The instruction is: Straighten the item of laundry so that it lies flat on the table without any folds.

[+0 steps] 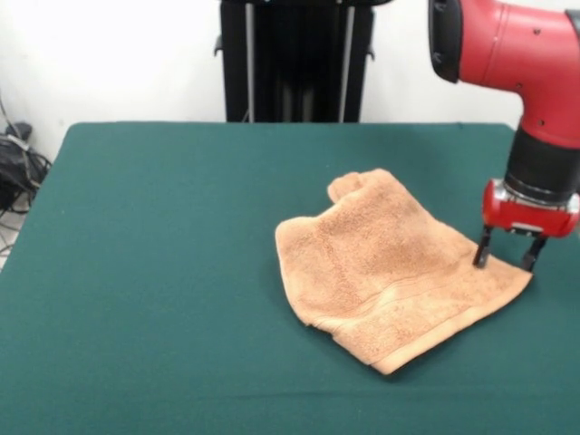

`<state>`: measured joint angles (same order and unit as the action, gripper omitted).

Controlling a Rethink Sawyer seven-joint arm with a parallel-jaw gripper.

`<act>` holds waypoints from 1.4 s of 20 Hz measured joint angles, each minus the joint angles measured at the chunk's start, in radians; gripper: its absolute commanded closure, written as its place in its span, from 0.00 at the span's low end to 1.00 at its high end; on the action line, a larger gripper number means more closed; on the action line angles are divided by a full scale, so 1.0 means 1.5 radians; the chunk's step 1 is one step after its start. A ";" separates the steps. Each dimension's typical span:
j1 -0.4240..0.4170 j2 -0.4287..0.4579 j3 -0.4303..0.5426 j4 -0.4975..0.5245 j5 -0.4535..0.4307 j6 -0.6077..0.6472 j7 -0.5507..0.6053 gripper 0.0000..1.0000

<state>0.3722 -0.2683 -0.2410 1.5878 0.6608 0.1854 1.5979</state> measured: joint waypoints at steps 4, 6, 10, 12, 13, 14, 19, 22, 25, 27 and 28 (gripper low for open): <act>0.002 0.002 -0.009 0.000 0.000 0.006 0.000 0.00; 0.006 0.004 -0.017 -0.001 0.000 0.008 0.000 0.00; 0.013 0.007 -0.019 -0.003 0.000 0.009 0.000 1.00; 0.015 0.007 -0.020 -0.005 0.000 0.009 0.000 1.00; 0.016 0.007 -0.021 -0.006 0.000 0.009 0.000 1.00; 0.016 0.008 -0.023 -0.006 0.000 0.009 0.000 1.00; 0.016 0.008 -0.023 -0.007 0.000 0.009 0.000 1.00; 0.016 0.008 -0.023 -0.007 0.000 0.009 0.000 1.00; 0.016 0.008 -0.023 -0.007 0.000 0.009 0.000 1.00; 0.016 0.008 -0.023 -0.007 0.000 0.009 0.000 1.00; 0.016 0.008 -0.023 -0.007 0.000 0.009 0.000 1.00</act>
<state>0.3969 -0.2559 -0.2759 1.5778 0.6608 0.1987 1.5979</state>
